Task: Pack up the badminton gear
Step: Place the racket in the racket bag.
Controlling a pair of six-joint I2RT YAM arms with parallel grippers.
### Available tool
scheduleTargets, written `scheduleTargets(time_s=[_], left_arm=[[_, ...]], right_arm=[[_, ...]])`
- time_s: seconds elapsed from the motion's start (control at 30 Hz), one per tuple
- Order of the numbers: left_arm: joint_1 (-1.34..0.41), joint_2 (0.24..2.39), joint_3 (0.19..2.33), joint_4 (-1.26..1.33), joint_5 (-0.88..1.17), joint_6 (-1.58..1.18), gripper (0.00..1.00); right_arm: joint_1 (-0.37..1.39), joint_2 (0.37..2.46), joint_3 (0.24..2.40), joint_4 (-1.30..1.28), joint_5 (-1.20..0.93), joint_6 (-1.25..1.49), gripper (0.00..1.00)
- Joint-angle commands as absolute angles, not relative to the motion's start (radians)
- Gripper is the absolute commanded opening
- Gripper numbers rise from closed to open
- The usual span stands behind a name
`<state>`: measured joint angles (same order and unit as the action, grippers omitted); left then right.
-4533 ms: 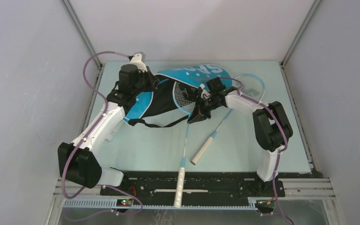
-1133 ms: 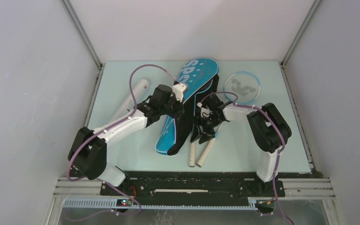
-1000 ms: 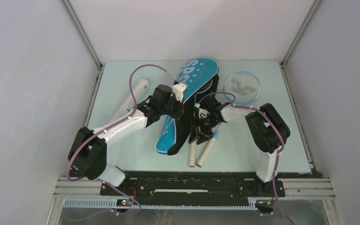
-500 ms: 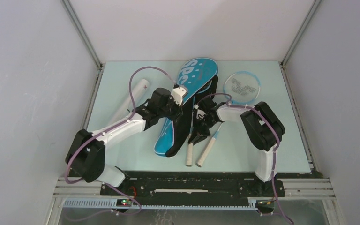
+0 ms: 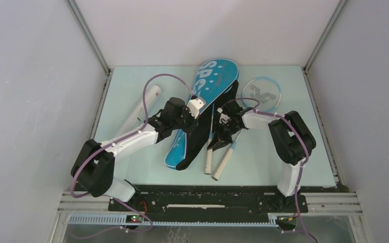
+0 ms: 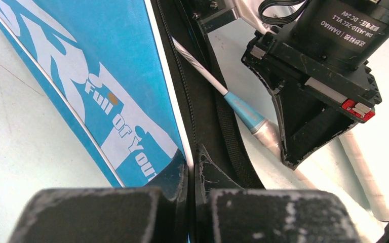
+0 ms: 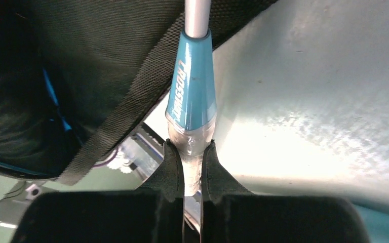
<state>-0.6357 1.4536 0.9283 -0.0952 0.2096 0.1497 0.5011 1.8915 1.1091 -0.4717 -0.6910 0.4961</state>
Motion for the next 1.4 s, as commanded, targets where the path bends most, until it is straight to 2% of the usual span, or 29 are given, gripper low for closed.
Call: scheduleTargets(time_s=[0.0,0.63,0.93,1.23,1.37], left_arm=[[-0.698,1.437,0.907,-0.078,0.255,0.16,0.0],[-0.759,1.523,0.926,-0.068,0.222,0.153,0.0],[-0.761,1.518,0.886,-0.04,0.214,0.217,0.0],[-0.743,1.529,0.916,-0.05,0.212,0.161,0.0],[-0.699,1.52,0.943,-0.054,0.253,0.099,0.0]], right_arm=[[0.46,1.841,1.148,-0.336,-0.722,0.646,0.0],[0.45,1.975,1.245,-0.15,-0.926,0.905,0.0],[0.412,1.985,1.248,-0.109,-0.897,0.936,0.0],[0.451,1.986,1.267,-0.279,-0.827,0.691,0.0],[0.458,1.964,1.265,-0.371,-0.777,0.537,0.14]])
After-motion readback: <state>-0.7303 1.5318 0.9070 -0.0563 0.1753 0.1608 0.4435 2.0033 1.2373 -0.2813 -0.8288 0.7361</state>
